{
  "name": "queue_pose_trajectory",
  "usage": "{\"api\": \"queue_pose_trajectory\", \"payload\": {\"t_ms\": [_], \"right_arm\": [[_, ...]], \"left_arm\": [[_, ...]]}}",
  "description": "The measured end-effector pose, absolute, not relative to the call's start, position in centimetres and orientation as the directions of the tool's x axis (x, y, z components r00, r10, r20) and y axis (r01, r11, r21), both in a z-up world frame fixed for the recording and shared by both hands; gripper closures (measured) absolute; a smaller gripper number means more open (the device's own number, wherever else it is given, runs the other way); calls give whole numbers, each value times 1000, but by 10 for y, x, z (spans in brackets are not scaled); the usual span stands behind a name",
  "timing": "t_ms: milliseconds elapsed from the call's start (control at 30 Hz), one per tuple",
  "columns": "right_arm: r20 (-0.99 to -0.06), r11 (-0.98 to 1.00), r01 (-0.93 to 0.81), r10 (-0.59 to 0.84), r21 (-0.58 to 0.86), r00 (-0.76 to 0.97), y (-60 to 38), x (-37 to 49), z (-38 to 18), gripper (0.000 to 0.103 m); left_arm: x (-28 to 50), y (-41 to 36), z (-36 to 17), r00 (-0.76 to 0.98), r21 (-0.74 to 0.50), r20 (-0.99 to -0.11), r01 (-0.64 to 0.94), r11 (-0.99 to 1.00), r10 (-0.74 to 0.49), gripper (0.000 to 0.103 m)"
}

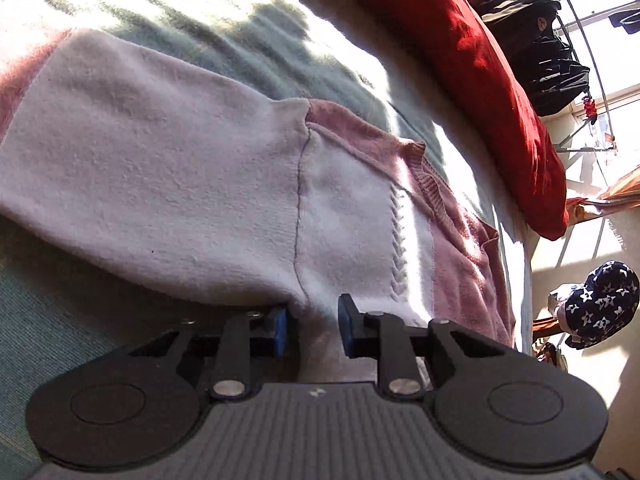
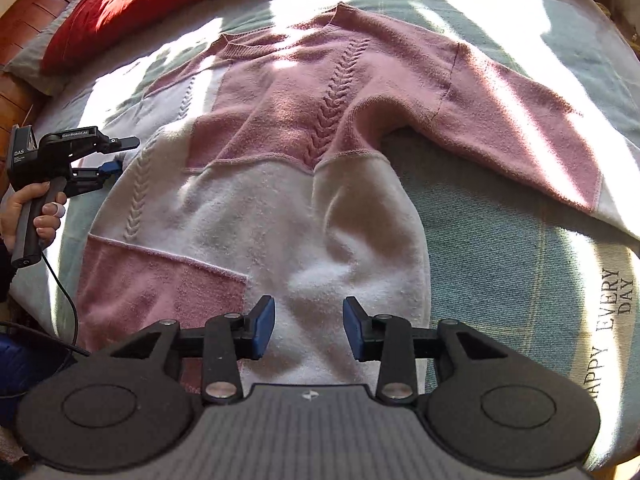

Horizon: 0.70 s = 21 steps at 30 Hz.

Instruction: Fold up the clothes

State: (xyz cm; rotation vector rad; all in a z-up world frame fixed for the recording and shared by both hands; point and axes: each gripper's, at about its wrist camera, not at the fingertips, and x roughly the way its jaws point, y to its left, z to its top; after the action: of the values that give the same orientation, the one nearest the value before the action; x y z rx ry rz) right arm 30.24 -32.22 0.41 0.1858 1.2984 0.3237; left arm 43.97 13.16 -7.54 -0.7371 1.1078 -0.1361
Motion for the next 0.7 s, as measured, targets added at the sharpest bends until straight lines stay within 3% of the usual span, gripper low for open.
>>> {"api": "queue_pose_trajectory", "payload": {"t_ms": [167, 300, 433, 500, 700], "right_arm": [[-915, 945, -103, 327, 311, 238, -328, 303, 1, 61], [-920, 949, -91, 315, 302, 231, -329, 303, -3, 61], [-926, 952, -140, 298, 272, 232, -324, 297, -3, 59], [-929, 949, -200, 289, 245, 232, -318, 292, -2, 55], [-933, 927, -314, 281, 204, 224, -300, 286, -2, 53]], "left_arm": [[451, 146, -49, 552, -533, -753, -192, 824, -359, 90], [452, 148, -49, 522, -543, -758, -171, 822, -392, 86], [423, 135, -40, 450, -483, -798, -79, 872, -401, 73], [402, 127, -34, 417, -447, -817, -23, 894, -398, 61], [322, 120, -34, 336, -373, -875, -9, 928, -349, 53]]}}
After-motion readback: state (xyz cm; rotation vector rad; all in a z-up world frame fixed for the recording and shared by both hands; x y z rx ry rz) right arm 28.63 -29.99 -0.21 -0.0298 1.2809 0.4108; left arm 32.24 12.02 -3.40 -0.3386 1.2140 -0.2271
